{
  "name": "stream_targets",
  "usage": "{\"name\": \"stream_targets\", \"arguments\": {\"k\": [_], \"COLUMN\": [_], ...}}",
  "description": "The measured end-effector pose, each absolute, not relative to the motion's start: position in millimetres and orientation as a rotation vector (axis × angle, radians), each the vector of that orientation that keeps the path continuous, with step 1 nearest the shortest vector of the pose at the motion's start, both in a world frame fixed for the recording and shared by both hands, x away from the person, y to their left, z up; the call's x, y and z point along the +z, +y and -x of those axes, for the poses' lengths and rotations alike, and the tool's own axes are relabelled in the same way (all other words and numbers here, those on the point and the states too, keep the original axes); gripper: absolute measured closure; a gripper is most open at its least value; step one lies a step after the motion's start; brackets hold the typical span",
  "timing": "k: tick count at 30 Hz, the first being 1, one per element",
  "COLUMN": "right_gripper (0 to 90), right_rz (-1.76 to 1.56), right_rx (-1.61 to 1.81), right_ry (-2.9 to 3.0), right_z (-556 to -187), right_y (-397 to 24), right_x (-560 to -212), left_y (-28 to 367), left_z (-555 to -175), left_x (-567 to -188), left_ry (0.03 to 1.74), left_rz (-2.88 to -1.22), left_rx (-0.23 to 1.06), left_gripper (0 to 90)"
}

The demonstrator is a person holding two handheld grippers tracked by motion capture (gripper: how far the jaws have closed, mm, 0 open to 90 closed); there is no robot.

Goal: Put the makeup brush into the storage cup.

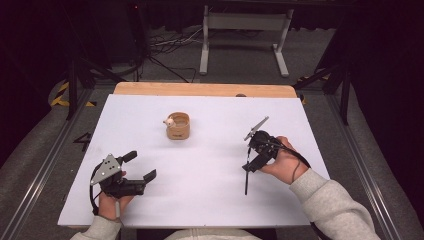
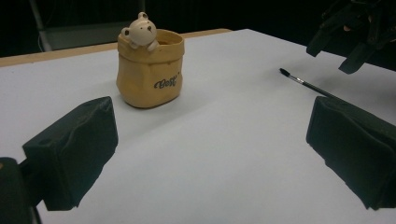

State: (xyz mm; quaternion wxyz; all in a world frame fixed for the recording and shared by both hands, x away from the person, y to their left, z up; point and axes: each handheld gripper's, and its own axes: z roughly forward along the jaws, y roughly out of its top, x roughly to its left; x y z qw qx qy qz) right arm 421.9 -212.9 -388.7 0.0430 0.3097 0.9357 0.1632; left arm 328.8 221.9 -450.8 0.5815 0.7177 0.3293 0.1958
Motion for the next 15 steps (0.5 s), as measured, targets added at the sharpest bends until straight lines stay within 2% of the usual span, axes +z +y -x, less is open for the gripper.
{"name": "stream_targets", "arguments": {"k": [15], "right_gripper": [21.2], "right_rz": [-0.998], "right_rx": [0.431], "right_ry": [2.892], "right_z": [-426], "right_y": [-204], "right_x": [-406], "left_y": [221], "left_z": [-329], "left_x": [-451], "left_ry": [0.77], "left_rz": [-1.68], "left_rx": [0.458], "left_gripper": [3.2]}}
